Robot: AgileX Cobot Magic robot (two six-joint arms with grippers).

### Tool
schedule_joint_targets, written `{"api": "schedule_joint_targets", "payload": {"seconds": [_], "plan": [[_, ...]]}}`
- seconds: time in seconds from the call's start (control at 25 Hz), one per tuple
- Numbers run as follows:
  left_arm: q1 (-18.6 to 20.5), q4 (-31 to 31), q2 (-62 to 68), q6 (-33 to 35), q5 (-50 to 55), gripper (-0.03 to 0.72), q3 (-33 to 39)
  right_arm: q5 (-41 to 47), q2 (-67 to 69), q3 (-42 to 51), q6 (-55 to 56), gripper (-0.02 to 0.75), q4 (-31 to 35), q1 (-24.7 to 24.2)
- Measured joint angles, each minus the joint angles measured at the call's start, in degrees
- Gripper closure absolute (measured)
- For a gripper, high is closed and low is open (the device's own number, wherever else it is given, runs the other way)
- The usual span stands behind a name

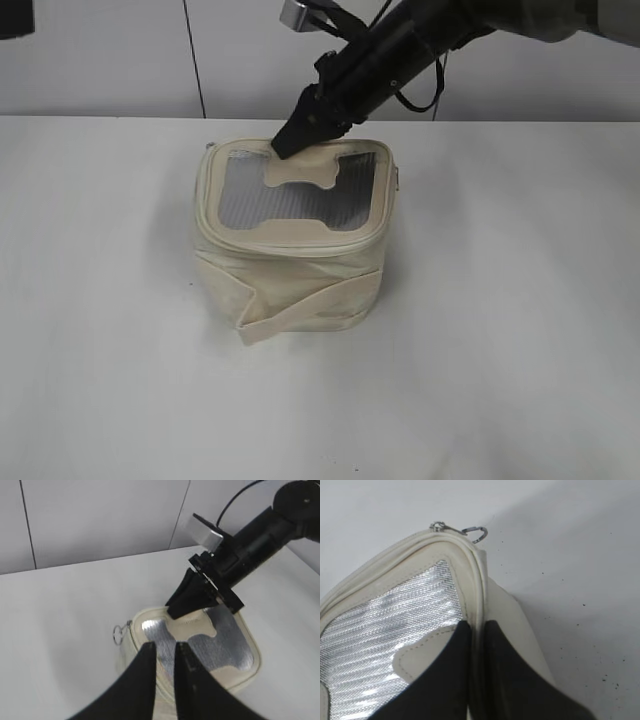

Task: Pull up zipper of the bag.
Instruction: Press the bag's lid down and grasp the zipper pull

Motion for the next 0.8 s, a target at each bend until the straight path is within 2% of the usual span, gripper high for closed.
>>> {"api": "schedule_joint_targets", "payload": {"seconds": [0.12,0.2,0.32,0.36,0.44,0.56,0.68,0.8], "plan": [[5.30,-9.38,8.25,9.88,1.67,0.583,-4.40,0.00,0.05,0.00,0.00,0.683,0.00,0.00],[11.68,-20.48,14.00,18.62,6.44,0.583,-7.05,0.00,0.05,0.00,0.00,0.683,0.00,0.00],[23.87,-37.26,23.73,31.83,16.41,0.579,-10.05,0.05,0.05,0.00,0.00,0.684,0.00,0.00],[27.07,-40.81,27.42,36.85,18.68,0.567,-10.78,0.05,0.05,0.00,0.00,0.684,0.00,0.00],[30.54,-44.29,31.90,45.24,22.17,0.512,-11.60,0.11,0.05,0.00,0.00,0.684,0.00,0.00],[30.06,-40.17,37.27,54.37,21.41,0.389,-11.66,0.11,0.05,0.00,0.00,0.684,0.00,0.00],[25.35,-34.72,40.95,58.62,16.11,0.321,-11.66,0.11,0.05,0.00,0.00,0.684,0.00,0.00],[19.14,-31.77,44.04,62.96,9.82,0.304,-11.66,0.11,0.05,0.00,0.60,0.684,0.00,0.00]]}}
